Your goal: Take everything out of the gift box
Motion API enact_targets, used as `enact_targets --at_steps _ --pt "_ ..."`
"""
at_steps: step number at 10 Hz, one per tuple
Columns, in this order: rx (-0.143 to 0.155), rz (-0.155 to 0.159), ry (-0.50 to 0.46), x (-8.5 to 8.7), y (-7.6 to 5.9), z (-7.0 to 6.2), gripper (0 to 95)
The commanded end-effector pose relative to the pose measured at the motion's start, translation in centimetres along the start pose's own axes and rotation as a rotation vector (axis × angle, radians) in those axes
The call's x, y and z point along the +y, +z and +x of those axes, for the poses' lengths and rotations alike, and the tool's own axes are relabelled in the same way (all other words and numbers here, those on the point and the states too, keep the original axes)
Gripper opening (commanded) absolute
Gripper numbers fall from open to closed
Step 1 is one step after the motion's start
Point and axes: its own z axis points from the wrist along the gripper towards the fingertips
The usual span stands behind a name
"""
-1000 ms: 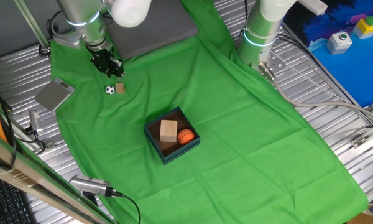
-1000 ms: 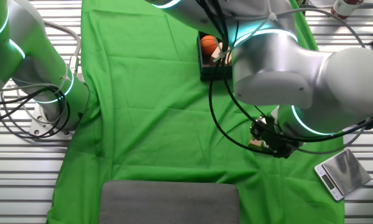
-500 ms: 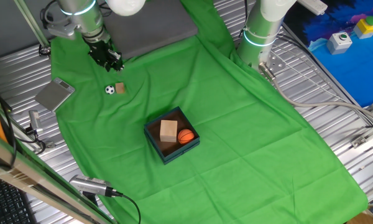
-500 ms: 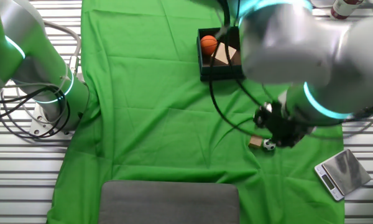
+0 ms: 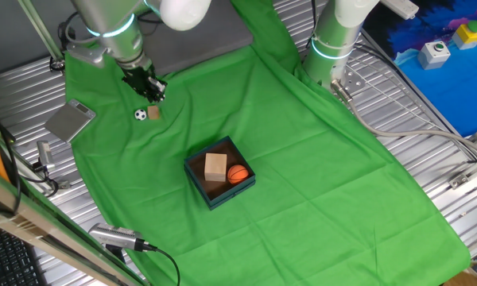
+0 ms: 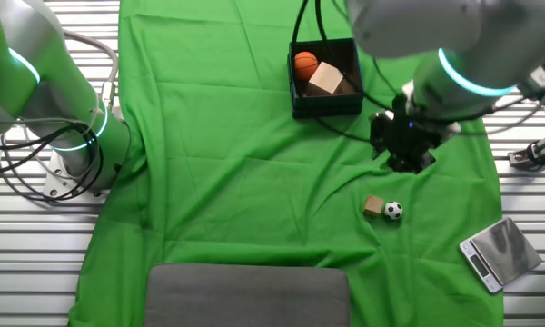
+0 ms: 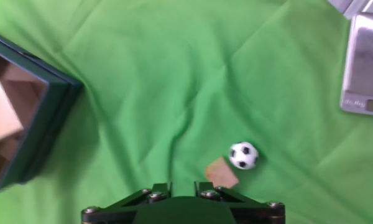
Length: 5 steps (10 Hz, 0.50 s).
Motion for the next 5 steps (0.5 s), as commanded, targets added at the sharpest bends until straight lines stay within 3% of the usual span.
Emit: enact_targets --at_steps 1,3,5 --pt "0.01 -0.019 0.003 0.12 -0.01 0.02 0.0" --pt "0.014 -0.045 -0.079 0.12 -0.01 0.02 0.0" --pt "0.015 -0.047 -0.137 0.12 -0.01 0.02 0.0"
